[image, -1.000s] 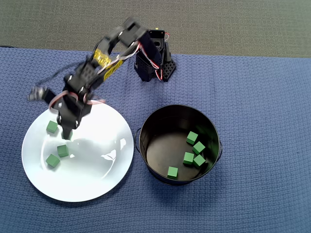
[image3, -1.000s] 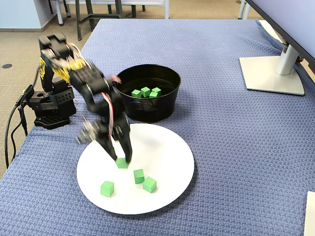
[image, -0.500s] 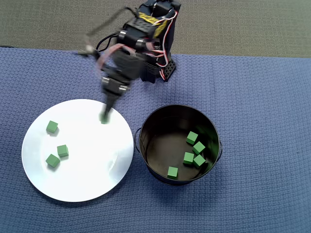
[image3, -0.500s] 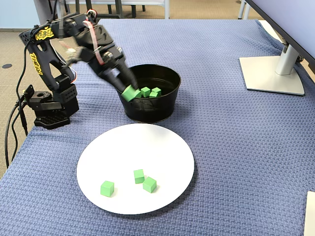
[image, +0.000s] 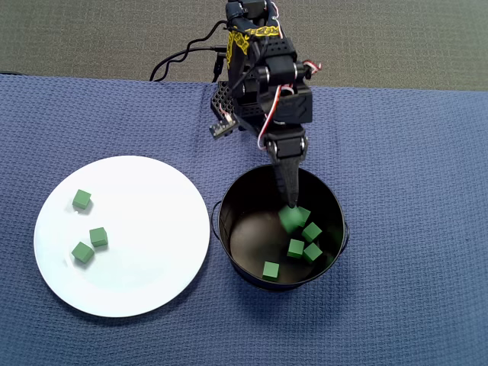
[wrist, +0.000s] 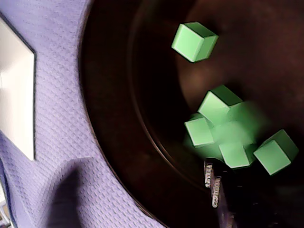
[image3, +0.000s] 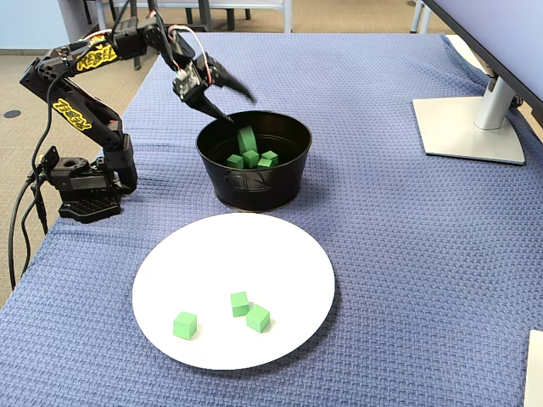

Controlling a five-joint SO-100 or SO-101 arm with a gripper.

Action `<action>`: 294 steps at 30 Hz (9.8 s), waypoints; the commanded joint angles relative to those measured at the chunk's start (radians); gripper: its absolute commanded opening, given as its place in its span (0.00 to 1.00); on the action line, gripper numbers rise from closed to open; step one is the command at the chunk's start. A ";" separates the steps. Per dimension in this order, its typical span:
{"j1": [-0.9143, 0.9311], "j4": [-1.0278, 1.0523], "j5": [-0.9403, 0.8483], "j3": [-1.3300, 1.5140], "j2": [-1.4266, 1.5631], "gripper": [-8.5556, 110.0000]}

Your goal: Pick up the green cubes from the white plate and place them in the black recipient

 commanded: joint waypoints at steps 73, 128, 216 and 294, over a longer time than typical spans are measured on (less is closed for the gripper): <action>1.172 -0.020 -0.523 -0.986 -1.338 0.07; 0.854 -0.178 -0.643 -0.160 -0.377 0.22; 0.951 0.058 -0.252 -0.581 -0.419 0.07; 1.015 -1.100 -1.618 -0.351 -1.088 0.26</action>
